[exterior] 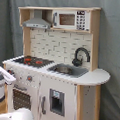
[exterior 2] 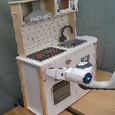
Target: Play with the kitchen
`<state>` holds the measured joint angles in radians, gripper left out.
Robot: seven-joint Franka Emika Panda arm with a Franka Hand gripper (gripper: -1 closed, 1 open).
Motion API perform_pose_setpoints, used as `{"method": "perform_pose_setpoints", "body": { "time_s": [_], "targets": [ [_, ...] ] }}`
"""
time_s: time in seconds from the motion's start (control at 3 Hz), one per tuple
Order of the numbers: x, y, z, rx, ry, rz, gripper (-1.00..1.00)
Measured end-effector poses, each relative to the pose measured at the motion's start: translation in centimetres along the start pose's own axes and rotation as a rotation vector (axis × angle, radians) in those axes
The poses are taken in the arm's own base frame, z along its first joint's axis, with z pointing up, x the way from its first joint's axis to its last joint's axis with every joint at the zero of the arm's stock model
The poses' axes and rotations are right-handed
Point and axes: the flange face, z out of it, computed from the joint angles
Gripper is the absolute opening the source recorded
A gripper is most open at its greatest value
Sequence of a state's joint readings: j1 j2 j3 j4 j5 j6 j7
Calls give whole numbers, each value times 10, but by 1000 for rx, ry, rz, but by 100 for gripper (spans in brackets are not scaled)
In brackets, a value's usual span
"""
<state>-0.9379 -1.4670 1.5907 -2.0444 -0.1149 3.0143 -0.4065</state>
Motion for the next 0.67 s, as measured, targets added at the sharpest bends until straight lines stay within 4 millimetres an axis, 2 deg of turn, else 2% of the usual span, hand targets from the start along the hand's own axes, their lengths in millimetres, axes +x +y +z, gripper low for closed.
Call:
{"method": "perform_pose_setpoints", "body": {
  "time_s": [0.67],
  "targets": [
    [0, 0, 0, 0, 1, 240, -100]
  ]
}}
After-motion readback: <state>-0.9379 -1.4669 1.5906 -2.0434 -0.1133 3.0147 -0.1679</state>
